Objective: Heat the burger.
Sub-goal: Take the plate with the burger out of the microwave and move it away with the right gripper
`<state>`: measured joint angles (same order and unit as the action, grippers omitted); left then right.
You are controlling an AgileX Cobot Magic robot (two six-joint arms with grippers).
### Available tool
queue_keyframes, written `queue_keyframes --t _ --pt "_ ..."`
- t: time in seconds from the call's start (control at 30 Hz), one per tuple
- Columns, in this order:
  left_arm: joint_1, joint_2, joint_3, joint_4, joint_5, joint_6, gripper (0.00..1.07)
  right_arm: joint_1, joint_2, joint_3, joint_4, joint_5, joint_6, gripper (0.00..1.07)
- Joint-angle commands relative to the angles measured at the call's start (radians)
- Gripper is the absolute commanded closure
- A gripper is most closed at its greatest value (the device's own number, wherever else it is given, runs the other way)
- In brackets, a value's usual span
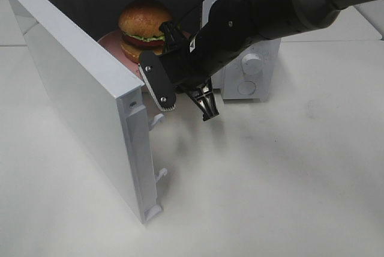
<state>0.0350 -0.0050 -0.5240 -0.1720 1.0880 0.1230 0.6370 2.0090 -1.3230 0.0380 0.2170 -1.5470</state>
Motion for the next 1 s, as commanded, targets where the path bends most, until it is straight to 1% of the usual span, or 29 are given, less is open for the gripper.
queue_keyframes --t 0.03,0.17,0.23,0.27,0.33,0.47,0.5,0.57,0.6,0.63,0.67,0.7,0.77,0.87,1.0 --pt "-0.001 -0.015 0.003 -0.007 -0.014 -0.001 0.07 -0.004 -0.049 0.032 -0.014 -0.085 -0.007 1.07" --pt "-0.001 -0.015 0.003 -0.007 -0.014 -0.001 0.07 -0.004 -0.077 0.072 -0.015 -0.108 -0.007 1.07" --pt "-0.001 -0.015 0.003 -0.007 -0.014 -0.001 0.07 -0.004 -0.106 0.121 -0.015 -0.118 -0.008 1.07" --pt "-0.001 -0.015 0.003 -0.007 -0.014 -0.001 0.07 -0.004 -0.106 0.121 -0.015 -0.118 -0.008 1.07" --pt "-0.001 -0.015 0.003 -0.007 -0.014 -0.001 0.07 -0.004 -0.133 0.159 -0.015 -0.126 -0.019 1.07" --pt "-0.001 -0.015 0.003 -0.007 -0.014 -0.001 0.07 -0.004 -0.159 0.194 -0.015 -0.127 -0.028 1.07" --pt "-0.001 -0.015 0.003 -0.007 -0.014 -0.001 0.07 -0.004 -0.175 0.224 -0.015 -0.134 -0.028 1.07" --pt "-0.001 -0.015 0.003 -0.007 -0.014 -0.001 0.07 -0.004 -0.185 0.24 -0.015 -0.144 -0.028 1.07" --pt "-0.001 -0.015 0.003 -0.007 -0.014 -0.001 0.07 -0.004 -0.207 0.272 -0.015 -0.163 -0.028 1.07" --pt "-0.001 -0.015 0.003 -0.007 -0.014 -0.001 0.07 -0.004 -0.207 0.272 -0.015 -0.163 -0.028 1.07" --pt "-0.001 -0.015 0.003 -0.007 -0.014 -0.001 0.07 -0.004 -0.229 0.304 -0.015 -0.183 -0.028 1.07" --pt "-0.001 -0.015 0.003 -0.007 -0.014 -0.001 0.07 -0.004 -0.229 0.304 -0.015 -0.183 -0.028 1.07" --pt "-0.001 -0.015 0.003 -0.007 -0.014 -0.001 0.07 -0.004 -0.262 0.35 -0.015 -0.2 -0.028 1.07" --pt "-0.001 -0.015 0.003 -0.007 -0.014 -0.001 0.07 -0.004 -0.281 0.379 -0.017 -0.202 -0.028 1.07" --pt "-0.001 -0.015 0.003 -0.007 -0.014 -0.001 0.07 -0.004 -0.335 0.436 -0.051 -0.207 -0.028 1.07"
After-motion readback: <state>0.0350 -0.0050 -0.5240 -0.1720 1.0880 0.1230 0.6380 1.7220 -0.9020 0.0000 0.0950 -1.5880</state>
